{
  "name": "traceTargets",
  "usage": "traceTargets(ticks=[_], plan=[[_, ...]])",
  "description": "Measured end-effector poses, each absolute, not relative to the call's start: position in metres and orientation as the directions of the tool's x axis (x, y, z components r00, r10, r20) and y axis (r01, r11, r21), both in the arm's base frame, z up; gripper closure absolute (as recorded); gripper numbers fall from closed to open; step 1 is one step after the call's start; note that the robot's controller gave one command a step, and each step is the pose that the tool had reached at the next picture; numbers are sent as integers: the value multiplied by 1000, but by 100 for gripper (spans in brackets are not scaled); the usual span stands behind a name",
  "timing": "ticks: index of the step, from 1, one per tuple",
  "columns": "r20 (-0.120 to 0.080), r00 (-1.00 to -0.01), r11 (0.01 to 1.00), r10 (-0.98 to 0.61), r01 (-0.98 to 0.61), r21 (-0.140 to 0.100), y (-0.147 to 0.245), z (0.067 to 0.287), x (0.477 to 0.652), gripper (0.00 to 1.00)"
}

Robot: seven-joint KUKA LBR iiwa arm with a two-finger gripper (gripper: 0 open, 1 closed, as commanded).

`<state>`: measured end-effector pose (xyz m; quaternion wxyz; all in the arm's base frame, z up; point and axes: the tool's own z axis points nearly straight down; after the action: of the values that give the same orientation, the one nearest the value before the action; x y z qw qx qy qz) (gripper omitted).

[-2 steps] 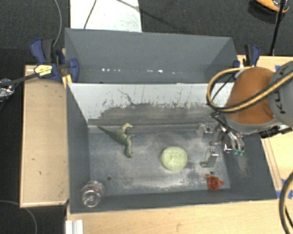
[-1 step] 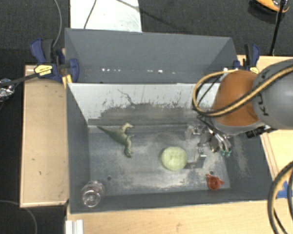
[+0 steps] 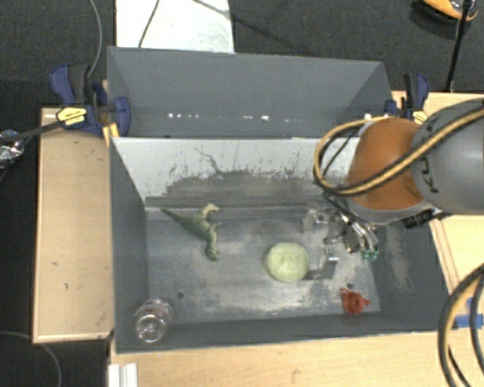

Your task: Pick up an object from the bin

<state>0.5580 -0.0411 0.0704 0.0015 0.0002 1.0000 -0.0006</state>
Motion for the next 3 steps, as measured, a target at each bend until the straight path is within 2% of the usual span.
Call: traceTargets(ticks=[1, 2, 3], plan=[[-7, -981, 981, -191, -191, 2, -17, 86, 560, 0], [-7, -951, 951, -311, -311, -4, 1, 83, 562, 0], [-5, -980, 980, -201, -201, 0, 33, 75, 562, 0]])
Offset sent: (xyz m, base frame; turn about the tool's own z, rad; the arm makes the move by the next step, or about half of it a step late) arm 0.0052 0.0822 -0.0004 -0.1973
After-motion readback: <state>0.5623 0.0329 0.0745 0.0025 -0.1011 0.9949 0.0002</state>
